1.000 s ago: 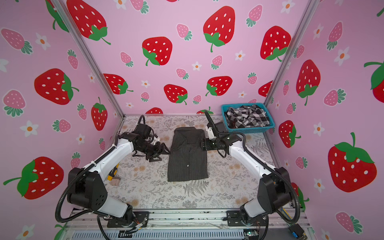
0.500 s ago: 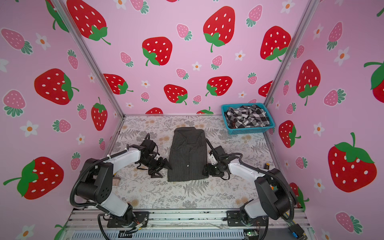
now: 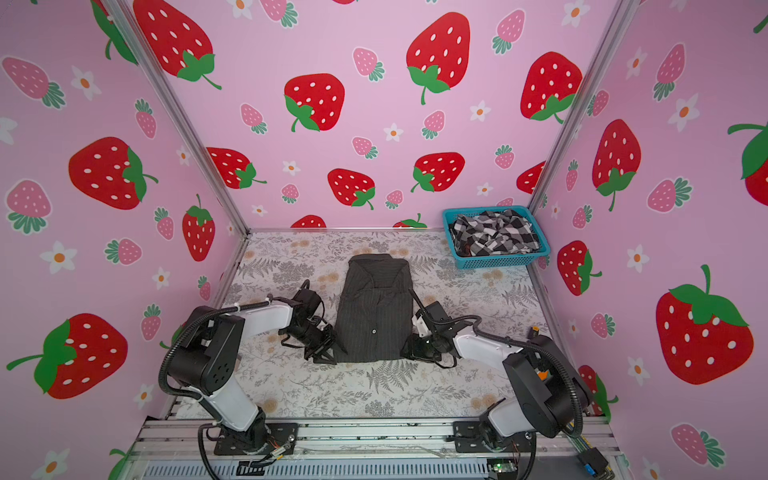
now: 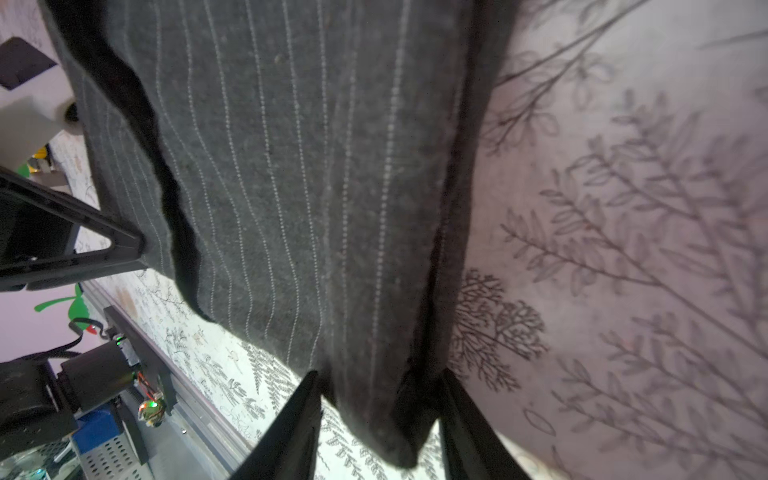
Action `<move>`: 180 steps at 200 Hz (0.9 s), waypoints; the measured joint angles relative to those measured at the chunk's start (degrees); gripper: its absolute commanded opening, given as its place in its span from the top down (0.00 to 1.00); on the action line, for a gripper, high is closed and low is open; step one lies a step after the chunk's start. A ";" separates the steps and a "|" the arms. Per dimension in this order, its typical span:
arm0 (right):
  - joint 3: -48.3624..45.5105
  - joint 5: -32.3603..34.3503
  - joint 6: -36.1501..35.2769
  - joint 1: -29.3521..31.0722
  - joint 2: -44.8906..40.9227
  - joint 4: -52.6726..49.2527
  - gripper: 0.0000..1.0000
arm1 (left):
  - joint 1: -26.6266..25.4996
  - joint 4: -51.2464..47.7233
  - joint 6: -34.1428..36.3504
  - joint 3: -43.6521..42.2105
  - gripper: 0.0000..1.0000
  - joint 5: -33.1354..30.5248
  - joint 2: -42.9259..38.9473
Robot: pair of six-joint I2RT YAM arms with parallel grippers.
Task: Fold and stack the long sleeve shirts
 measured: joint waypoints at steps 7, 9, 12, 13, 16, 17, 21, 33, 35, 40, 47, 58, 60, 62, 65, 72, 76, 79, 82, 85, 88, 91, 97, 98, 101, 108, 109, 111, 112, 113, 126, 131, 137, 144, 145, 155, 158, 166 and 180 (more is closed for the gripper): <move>-0.17 0.24 0.39 0.04 0.00 0.22 0.64 | 0.00 0.22 -0.02 -0.04 0.67 -0.31 -0.02; -0.20 0.35 0.55 0.04 0.00 0.26 0.65 | 0.00 0.24 -0.20 -0.04 0.67 -0.31 -0.02; -0.24 0.46 0.57 0.04 0.00 0.31 0.66 | 0.00 0.31 -0.09 -0.04 0.68 -0.39 -0.02; -0.24 0.48 0.79 0.04 0.00 0.28 0.66 | 0.00 0.42 0.02 -0.04 0.68 -0.52 -0.02; -0.24 0.70 0.92 0.04 0.00 0.26 0.67 | 0.00 0.46 -0.13 -0.07 0.69 -0.66 -0.02; -0.26 0.68 0.85 0.04 0.00 0.28 0.67 | 0.00 0.48 -0.17 -0.07 0.69 -0.66 -0.02; -0.28 0.92 1.29 0.04 0.00 0.28 0.68 | 0.00 0.63 -0.07 -0.07 0.70 -0.87 -0.04; -0.39 1.53 1.60 0.02 0.00 0.24 0.72 | -0.04 0.76 0.04 -0.11 0.74 -1.40 -0.09; -0.39 1.66 1.66 0.02 0.00 0.24 0.73 | -0.04 0.76 0.00 -0.13 0.75 -1.42 -0.11; -0.39 1.90 1.68 -0.04 0.00 0.22 0.74 | -0.02 0.83 0.15 -0.17 0.75 -1.70 -0.13; -0.42 2.14 1.66 -0.07 -0.02 0.17 0.74 | 0.04 0.96 0.17 -0.24 0.73 -1.75 -0.13; -0.42 2.32 1.55 -0.07 -0.02 0.15 0.72 | 0.13 1.03 0.24 -0.26 0.64 -1.53 -0.13; -0.42 2.34 1.53 -0.07 -0.02 0.17 0.71 | 0.15 1.05 0.11 -0.26 0.63 -1.42 -0.13; -0.42 2.34 1.55 -0.07 -0.02 0.17 0.70 | 0.20 1.11 0.22 -0.26 0.61 -1.44 -0.13; -0.42 2.34 1.55 -0.09 -0.02 0.15 0.69 | 0.20 1.11 0.48 -0.24 0.58 -1.05 -0.13; -0.39 2.32 1.46 -0.09 -0.02 0.20 0.65 | 0.28 1.09 0.48 -0.20 0.51 -0.39 -0.17; -0.37 2.29 1.33 -0.09 -0.02 0.24 0.62 | 0.33 1.05 0.11 -0.15 0.47 -0.44 -0.24; -0.35 2.19 1.38 -0.09 -0.02 0.24 0.61 | 0.35 0.96 0.42 -0.15 0.44 0.11 -0.39; -0.31 2.10 1.11 -0.09 -0.07 0.28 0.60 | 0.35 0.87 0.02 -0.13 0.42 -0.33 -0.61; -0.24 2.08 1.29 -0.09 -0.11 0.24 0.60 | 0.35 0.70 0.44 -0.13 0.40 -0.02 -0.90; -0.22 1.99 0.85 -0.09 -0.13 0.31 0.60 | 0.35 0.52 0.02 -0.13 0.39 -0.66 -1.20; -0.17 2.16 1.09 -0.09 -0.22 0.24 0.60 | 0.37 0.39 0.50 -0.13 0.39 -0.92 -1.57; -0.17 2.16 0.83 -0.09 -0.31 0.22 0.60 | 0.37 -0.15 0.48 -0.15 0.40 -2.10 -2.34; -0.17 2.19 0.87 -0.09 -0.31 0.22 0.60 | 0.37 -0.22 0.61 -0.15 0.40 -2.23 -2.43; -0.17 2.23 0.83 -0.09 -0.35 0.17 0.60 | 0.37 -0.48 0.52 -0.15 0.42 -2.71 -2.78; -0.15 2.36 0.72 -0.09 -0.37 0.13 0.61 | 0.59 -0.96 0.90 -0.15 0.46 -3.63 -3.32; -0.15 2.40 0.72 -0.09 -0.37 0.13 0.61 | 0.63 -0.98 0.87 -0.15 0.46 -3.78 -3.34; -0.15 2.45 0.63 -0.09 -0.37 0.13 0.62 | 0.72 -1.05 0.68 -0.15 0.48 -4.09 -3.43; -0.15 2.45 0.63 -0.09 -0.37 0.13 0.62 | 0.76 -1.05 0.81 -0.15 0.48 -4.11 -3.48; -0.15 2.49 0.63 -0.09 -0.37 0.13 0.62 | 0.81 -1.07 0.96 -0.15 0.49 -4.17 -3.52; -0.13 2.67 0.31 -0.09 -0.35 0.07 0.66 | 1.27 -1.14 0.90 -0.24 0.57 -5.03 -3.37; -0.13 2.78 0.31 -0.09 -0.31 0.07 0.67 | 1.40 -1.11 0.90 -0.26 0.59 -5.16 -2.95; -0.13 2.86 0.20 -0.09 -0.20 0.11 0.70 | 1.60 -1.03 1.03 -0.26 0.61 -4.68 -2.38; -0.13 2.95 0.17 -0.09 -0.04 0.24 0.72 | 1.79 -0.63 0.72 -0.26 0.63 -3.69 -1.66; -0.13 2.93 0.11 -0.09 -0.02 0.24 0.72 | 1.81 -0.59 0.63 -0.24 0.64 -3.67 -1.57; -0.13 2.97 0.13 -0.09 0.15 0.37 0.74 | 1.88 0.13 0.44 -0.24 0.69 -2.08 -0.68; -0.13 2.95 0.09 -0.09 0.17 0.42 0.75 | 1.88 0.33 0.28 -0.24 0.70 -1.64 -0.39; -0.13 3.02 0.04 -0.09 0.22 0.59 0.77 | 1.86 1.03 0.39 -0.11 0.73 -0.79 0.31; -0.13 3.08 -0.07 -0.09 0.22 0.79 0.83 | 1.86 2.97 0.57 0.57 0.82 -0.28 1.20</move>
